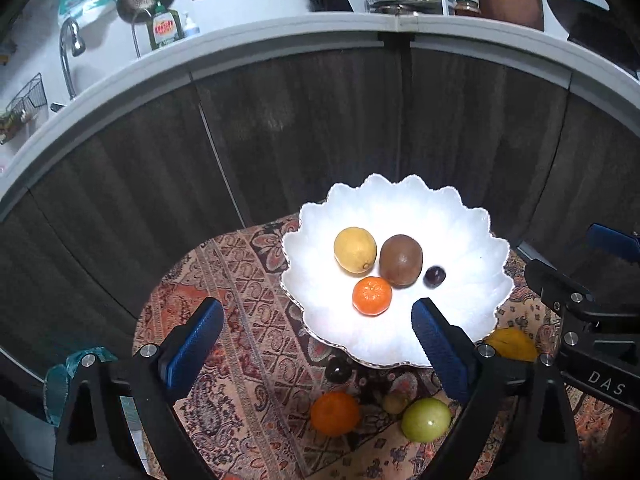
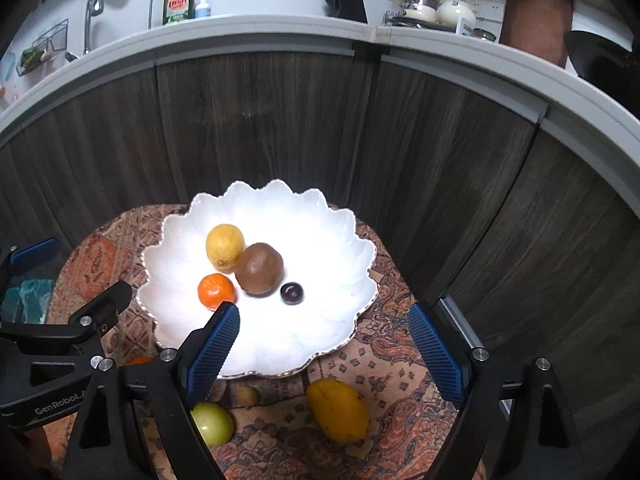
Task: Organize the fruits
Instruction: 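Withdraw both tools from the bowl back over the table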
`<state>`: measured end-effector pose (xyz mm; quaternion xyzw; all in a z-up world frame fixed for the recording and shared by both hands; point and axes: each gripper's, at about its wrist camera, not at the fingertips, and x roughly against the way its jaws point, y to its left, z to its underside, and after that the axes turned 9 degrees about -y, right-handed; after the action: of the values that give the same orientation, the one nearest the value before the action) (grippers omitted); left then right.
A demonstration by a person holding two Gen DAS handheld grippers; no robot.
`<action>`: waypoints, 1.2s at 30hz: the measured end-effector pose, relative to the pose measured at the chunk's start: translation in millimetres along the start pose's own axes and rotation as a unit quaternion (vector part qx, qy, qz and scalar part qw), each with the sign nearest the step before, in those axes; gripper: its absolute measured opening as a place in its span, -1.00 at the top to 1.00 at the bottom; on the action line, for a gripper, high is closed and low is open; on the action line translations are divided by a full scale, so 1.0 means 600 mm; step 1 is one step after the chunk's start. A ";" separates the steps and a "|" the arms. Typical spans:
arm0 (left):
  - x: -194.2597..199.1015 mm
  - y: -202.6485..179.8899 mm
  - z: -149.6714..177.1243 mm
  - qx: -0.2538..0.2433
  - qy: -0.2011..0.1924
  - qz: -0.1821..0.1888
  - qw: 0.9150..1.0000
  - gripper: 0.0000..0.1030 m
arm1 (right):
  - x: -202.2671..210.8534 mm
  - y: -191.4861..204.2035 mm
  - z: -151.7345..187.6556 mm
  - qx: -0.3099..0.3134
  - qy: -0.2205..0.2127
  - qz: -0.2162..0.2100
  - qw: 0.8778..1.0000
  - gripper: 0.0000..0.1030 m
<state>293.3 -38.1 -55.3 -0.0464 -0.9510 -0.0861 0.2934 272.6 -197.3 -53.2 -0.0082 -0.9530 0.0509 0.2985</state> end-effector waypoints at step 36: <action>0.081 -0.079 0.051 0.032 0.001 -0.013 0.999 -0.99 | 0.083 -0.076 0.059 -0.030 -0.009 0.008 0.999 -0.69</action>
<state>230.1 -77.2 -59.2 -0.0242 -0.9534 -0.0594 0.2948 212.1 -243.9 -48.9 -0.0247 -0.9566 0.0248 0.2892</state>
